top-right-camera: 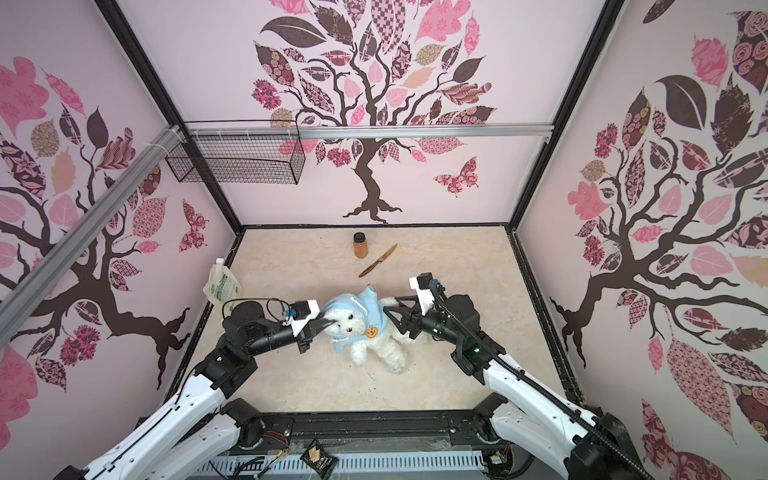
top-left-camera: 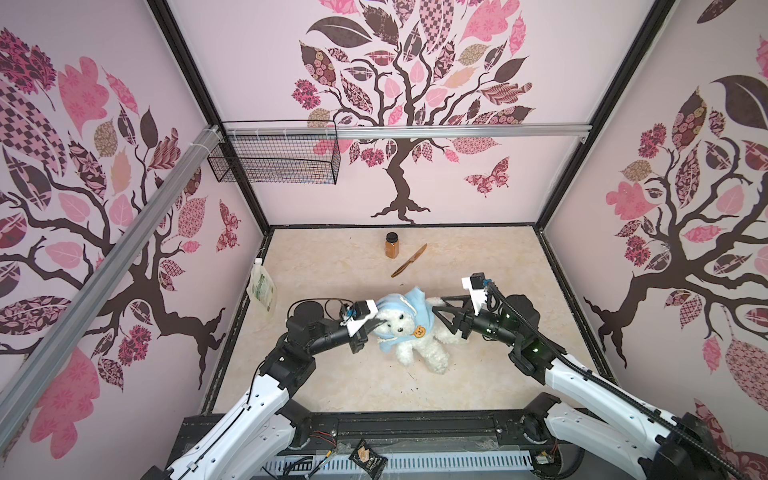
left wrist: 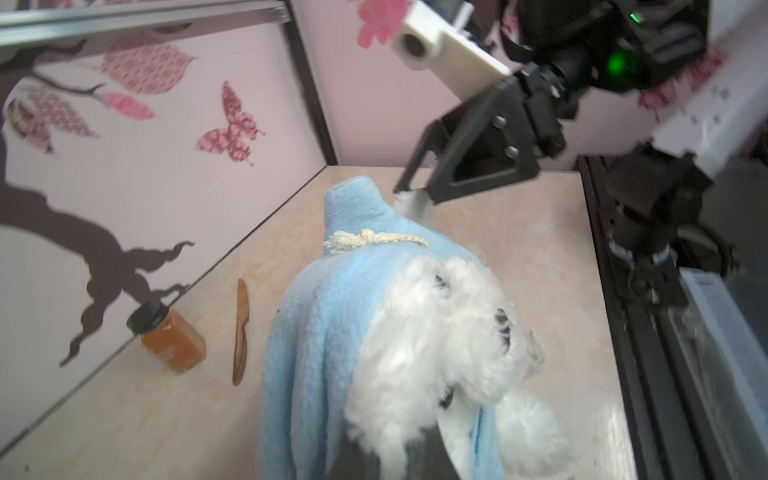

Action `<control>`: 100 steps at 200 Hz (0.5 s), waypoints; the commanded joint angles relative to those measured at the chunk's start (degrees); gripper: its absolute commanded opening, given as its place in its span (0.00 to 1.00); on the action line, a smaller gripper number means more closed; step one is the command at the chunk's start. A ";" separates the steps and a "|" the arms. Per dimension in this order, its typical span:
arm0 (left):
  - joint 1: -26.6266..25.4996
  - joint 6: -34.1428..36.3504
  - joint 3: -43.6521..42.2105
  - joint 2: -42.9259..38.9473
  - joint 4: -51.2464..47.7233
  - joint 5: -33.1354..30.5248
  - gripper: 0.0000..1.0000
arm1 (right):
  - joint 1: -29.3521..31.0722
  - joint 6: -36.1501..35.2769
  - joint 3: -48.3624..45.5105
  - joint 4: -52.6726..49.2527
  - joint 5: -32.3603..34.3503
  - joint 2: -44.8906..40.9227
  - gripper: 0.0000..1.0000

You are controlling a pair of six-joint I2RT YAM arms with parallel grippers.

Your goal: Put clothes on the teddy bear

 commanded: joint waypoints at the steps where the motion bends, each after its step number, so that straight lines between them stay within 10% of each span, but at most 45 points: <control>1: -0.05 -30.55 -0.76 -1.18 9.86 -15.51 0.00 | 1.41 5.42 -0.68 3.82 -0.76 -0.78 0.54; 51: 0.01 -71.62 5.43 1.38 -5.06 -21.10 0.00 | 16.87 -3.57 -0.99 6.33 6.91 3.32 0.47; 100: 0.41 -89.28 4.23 1.24 -3.62 -21.83 0.00 | 21.61 -8.53 -6.12 21.30 11.28 12.51 0.38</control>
